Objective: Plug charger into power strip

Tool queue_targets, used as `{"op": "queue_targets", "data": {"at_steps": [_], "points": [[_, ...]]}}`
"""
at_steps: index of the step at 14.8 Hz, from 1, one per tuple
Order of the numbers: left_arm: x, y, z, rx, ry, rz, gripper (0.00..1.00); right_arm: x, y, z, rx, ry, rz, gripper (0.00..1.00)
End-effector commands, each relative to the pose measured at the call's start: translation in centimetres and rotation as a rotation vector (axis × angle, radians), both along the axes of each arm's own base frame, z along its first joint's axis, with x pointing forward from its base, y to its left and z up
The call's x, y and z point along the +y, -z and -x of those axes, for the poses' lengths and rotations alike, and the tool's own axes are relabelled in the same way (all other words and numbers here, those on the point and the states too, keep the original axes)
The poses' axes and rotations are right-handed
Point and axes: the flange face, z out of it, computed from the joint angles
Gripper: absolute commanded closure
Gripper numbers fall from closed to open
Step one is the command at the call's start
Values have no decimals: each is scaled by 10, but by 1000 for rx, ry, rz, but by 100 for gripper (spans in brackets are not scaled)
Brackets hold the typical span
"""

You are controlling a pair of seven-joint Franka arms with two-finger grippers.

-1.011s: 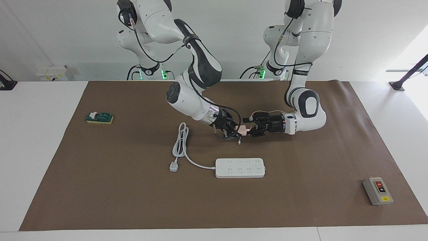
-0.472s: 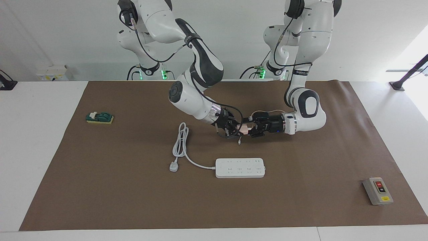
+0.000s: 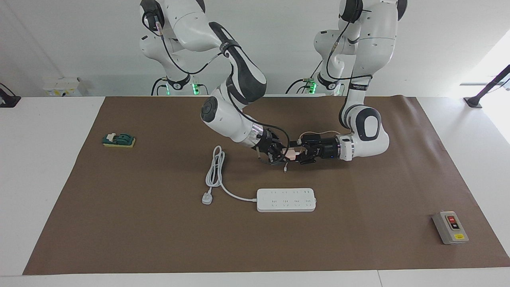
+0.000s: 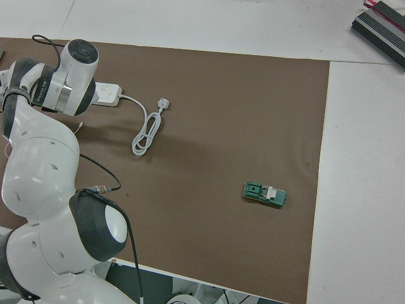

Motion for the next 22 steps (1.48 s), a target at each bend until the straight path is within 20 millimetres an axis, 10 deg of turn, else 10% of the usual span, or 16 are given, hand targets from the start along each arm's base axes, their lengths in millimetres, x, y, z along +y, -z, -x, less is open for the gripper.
{"op": "queue_targets", "data": {"at_steps": [1,17,22], "points": [[-1,7,-9,-11,-7,23,0,4,-2,-5,4,24,-4,100],[-1,2,-16,-28,-7,28,1,3,-2,-5,7,26,-7,100],[-1,2,-16,-28,-2,30,59,1,-2,-6,8,30,-9,100]]}}
